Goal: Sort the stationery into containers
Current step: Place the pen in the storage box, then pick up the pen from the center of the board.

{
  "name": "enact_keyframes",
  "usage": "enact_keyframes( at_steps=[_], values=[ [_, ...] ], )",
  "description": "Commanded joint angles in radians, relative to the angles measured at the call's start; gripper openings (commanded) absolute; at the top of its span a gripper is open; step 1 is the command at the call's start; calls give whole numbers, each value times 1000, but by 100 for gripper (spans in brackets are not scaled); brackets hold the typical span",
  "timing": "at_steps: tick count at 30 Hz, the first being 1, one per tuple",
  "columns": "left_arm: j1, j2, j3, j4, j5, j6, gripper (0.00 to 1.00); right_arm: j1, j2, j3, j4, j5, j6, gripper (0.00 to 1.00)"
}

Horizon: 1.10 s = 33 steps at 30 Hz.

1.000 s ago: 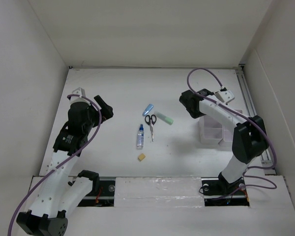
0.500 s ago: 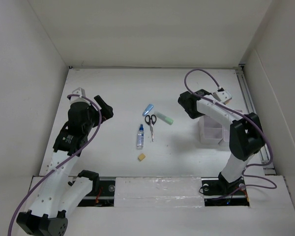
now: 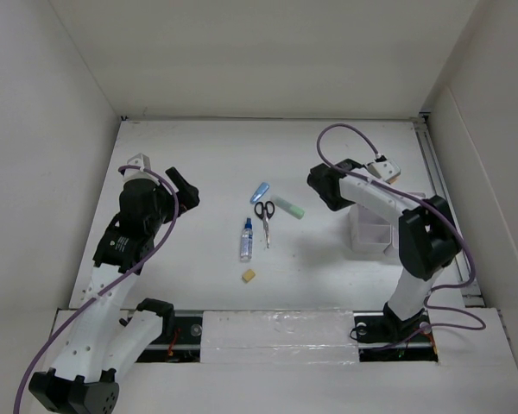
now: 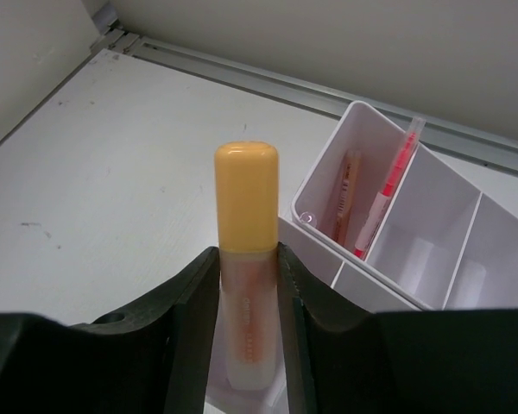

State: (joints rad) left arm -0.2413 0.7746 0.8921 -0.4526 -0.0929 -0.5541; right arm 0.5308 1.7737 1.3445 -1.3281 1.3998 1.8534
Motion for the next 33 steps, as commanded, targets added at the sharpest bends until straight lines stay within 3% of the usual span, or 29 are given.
enact_keyframes(
  at_steps=[1, 3, 10, 12, 14, 16, 18, 20, 21, 23, 24, 25, 28, 31, 32, 33],
  values=[
    [-6, -14, -5, 32, 7, 14, 100, 17, -49, 12, -54, 48, 23, 39],
    [-6, -14, -5, 32, 7, 14, 100, 17, -49, 12, -54, 48, 13, 47],
    [-6, -14, -5, 42, 16, 14, 100, 17, -30, 12, -54, 57, -8, 49],
    [-6, -14, -5, 42, 16, 14, 100, 50, -52, 12, -54, 48, -8, 55],
    [-6, -14, -5, 42, 16, 14, 100, 93, -86, 27, -54, 59, -57, 69],
    [-6, -14, -5, 42, 16, 14, 100, 193, -86, 88, -54, 94, -143, 81],
    [-6, -14, -5, 42, 7, 14, 100, 301, -65, 142, 36, 125, -424, 98],
    [-6, -14, -5, 29, -13, 14, 100, 346, -5, 250, 55, 110, -668, 100],
    [-6, -14, -5, 14, -27, 14, 100, 360, 9, 286, 55, 96, -703, 100],
    [-6, -14, 4, -6, -103, -26, 100, 379, 9, 309, 215, -8, -922, 100],
    [-6, -14, 16, -35, -135, -39, 100, 379, -50, 271, 386, -101, -1329, 100],
    [-6, -14, 16, -50, -206, -56, 100, 347, -101, 218, 691, -385, -1459, 100],
    [-6, -38, 36, -95, -303, -115, 100, 282, -281, 33, 959, -649, -1552, 100],
    [-6, -70, 27, -95, -294, -115, 100, 224, -258, 44, 960, -859, -1644, 100],
    [-6, -70, 27, -80, -285, -115, 100, 190, -226, 67, 936, -1028, -1678, 100],
    [-6, -70, 27, -80, -271, -103, 100, 190, -186, 140, 900, -1070, -1707, 100]
  ],
)
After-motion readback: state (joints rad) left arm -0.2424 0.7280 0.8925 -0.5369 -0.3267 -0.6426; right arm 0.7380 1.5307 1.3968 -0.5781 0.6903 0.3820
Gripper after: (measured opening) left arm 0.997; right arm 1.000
